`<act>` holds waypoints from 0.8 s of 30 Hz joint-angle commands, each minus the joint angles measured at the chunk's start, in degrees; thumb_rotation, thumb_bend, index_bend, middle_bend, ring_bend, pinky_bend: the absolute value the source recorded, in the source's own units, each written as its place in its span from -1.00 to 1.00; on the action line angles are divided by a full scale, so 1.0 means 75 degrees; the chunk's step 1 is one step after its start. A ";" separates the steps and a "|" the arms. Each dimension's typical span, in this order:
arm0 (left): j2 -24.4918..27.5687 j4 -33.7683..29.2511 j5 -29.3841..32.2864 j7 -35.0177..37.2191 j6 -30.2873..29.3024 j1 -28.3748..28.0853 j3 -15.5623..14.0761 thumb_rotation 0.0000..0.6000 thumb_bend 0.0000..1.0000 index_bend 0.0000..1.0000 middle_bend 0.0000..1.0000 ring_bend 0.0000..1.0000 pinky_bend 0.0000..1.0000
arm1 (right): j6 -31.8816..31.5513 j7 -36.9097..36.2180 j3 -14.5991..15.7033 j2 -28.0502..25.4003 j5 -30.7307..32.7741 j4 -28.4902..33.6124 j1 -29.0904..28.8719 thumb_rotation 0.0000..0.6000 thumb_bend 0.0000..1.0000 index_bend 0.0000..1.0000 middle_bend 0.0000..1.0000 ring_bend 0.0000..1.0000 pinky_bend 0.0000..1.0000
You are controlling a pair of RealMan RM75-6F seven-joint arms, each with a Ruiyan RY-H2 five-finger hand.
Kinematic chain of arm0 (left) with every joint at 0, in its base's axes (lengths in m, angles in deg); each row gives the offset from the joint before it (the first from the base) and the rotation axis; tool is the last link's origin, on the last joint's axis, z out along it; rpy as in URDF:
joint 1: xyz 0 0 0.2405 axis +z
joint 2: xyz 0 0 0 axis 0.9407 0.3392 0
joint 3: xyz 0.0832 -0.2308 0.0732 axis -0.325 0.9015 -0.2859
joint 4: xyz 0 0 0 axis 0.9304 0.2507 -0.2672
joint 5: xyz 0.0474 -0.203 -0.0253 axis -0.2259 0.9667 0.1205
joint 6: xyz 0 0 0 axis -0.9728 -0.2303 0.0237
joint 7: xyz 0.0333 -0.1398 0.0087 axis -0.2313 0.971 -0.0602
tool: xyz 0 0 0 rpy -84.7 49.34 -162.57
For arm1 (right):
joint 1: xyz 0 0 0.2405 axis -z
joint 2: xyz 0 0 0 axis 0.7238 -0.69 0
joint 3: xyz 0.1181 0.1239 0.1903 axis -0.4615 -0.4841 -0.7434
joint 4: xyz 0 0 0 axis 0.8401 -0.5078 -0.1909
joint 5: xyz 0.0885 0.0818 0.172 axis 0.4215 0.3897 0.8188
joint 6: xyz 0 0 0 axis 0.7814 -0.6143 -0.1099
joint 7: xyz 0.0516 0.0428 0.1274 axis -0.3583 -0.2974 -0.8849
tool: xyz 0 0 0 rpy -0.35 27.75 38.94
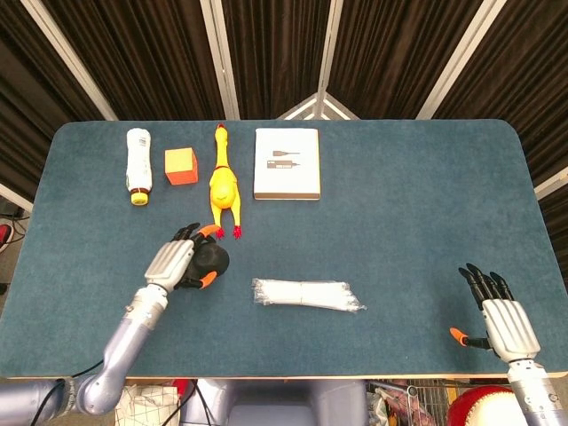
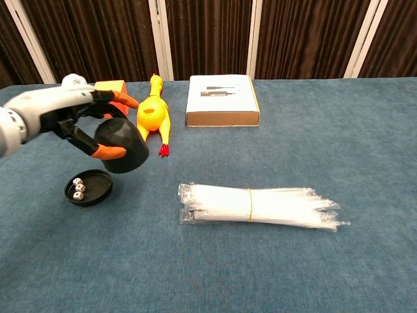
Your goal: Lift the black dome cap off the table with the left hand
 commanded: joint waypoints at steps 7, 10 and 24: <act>-0.0830 0.0470 0.1106 -0.0957 -0.0029 -0.0658 0.0043 1.00 0.19 -0.70 -0.31 -1.00 -1.00 | -0.0034 -0.0079 0.0000 -0.0027 -0.0017 -0.0016 0.0013 1.00 -0.62 -0.96 -0.94 -0.76 -1.00; -0.0843 0.0479 0.1340 -0.1091 0.0000 -0.0729 -0.0006 1.00 0.08 -0.71 -0.51 -1.00 -1.00 | -0.0048 -0.0117 0.0012 -0.0040 -0.0048 -0.0011 0.0017 1.00 -0.62 -0.96 -0.94 -0.76 -1.00; -0.0315 0.0063 0.1846 -0.1478 0.0213 -0.0979 -0.0166 1.00 -0.35 -0.89 -1.00 -1.00 -1.00 | 0.0054 -0.0070 0.0020 -0.0015 -0.0001 -0.0002 -0.0016 1.00 -0.62 -0.96 -0.94 -0.76 -1.00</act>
